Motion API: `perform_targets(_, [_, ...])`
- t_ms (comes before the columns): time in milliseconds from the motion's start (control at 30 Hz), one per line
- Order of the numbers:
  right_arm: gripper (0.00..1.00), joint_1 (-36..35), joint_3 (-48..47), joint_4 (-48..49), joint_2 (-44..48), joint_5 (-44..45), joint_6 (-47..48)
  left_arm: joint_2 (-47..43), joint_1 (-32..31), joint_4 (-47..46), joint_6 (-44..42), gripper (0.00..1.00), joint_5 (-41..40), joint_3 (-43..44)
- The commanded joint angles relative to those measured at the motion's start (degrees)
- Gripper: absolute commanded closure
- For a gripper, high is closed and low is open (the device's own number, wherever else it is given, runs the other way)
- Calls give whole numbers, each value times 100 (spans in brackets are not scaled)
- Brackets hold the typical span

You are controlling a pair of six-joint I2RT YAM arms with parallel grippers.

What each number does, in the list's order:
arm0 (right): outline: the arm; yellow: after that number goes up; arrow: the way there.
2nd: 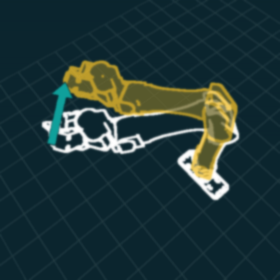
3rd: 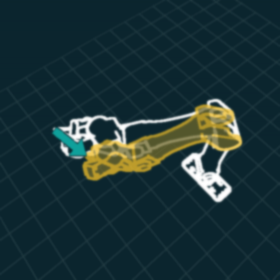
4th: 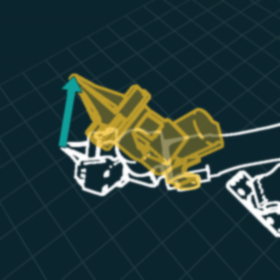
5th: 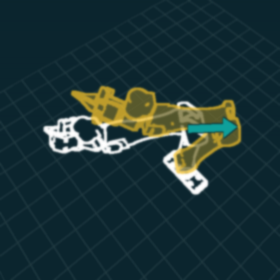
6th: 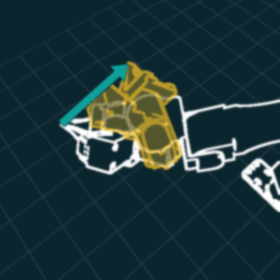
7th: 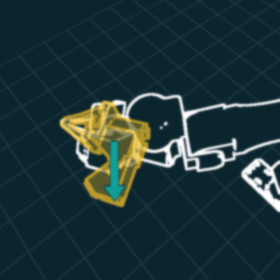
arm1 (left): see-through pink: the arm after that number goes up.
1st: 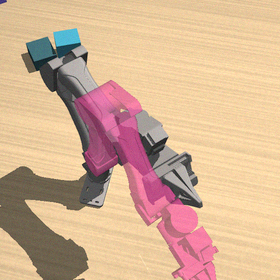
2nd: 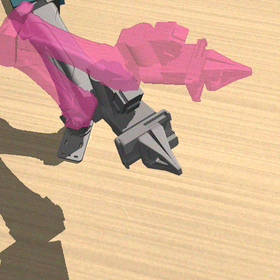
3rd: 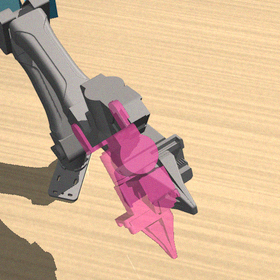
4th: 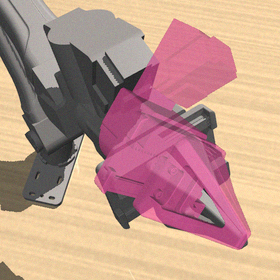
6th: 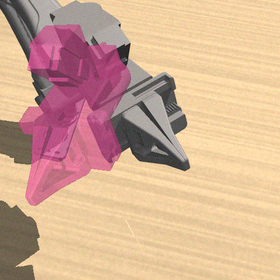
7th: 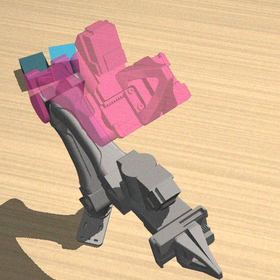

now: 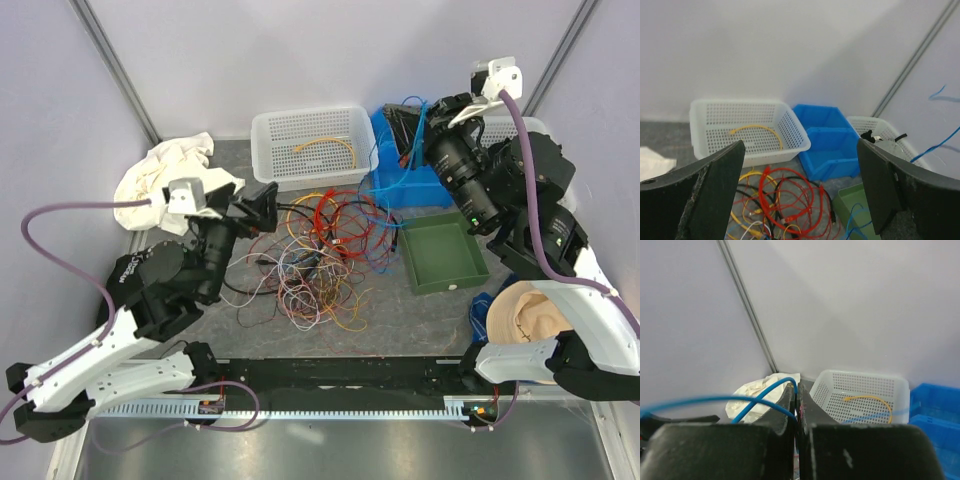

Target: Untangle the cables

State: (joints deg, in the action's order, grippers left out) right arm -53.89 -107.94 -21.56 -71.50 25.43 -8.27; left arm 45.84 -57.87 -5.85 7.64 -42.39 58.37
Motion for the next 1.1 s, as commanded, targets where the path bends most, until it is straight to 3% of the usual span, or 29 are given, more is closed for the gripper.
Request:
perform_targets(0, [100, -16, 210, -524, -196, 226, -129, -742, 12, -680, 1054, 0, -569, -1122])
perform_targets(67, [100, -17, 265, -805, -267, 129, -306, -1093, 12, -1204, 1073, 0, -122, -1572])
perform_targets(200, [100, -25, 845, 361, 618, -267, -482, -1393, 12, -2075, 1090, 0, 941, -2748])
perform_targets(267, [100, -25, 521, 75, 516, -223, -447, -1420, 12, -2559, 1117, 0, 1705, -3110])
perform_targets(367, [100, -25, 212, -454, 190, -528, -666, -1149, 4, -4105, 1117, 0, 2454, -4102])
perform_targets(433, [100, -25, 370, -454, 154, -688, -781, -686, 3, -5131, 1047, 0, 2813, -4324])
perform_targets(700, [100, -25, 344, -568, 163, -1154, -1062, 600, 12, -6726, 493, 0, 3536, -4440])
perform_targets(867, [100, -25, 449, -604, 225, -1251, -1071, 1092, 4, -7000, 414, 0, 4028, -4098])
perform_targets(1067, [100, -34, 590, -603, 347, -1269, -1036, 1795, 4, -7027, 247, 1, 3818, -3719])
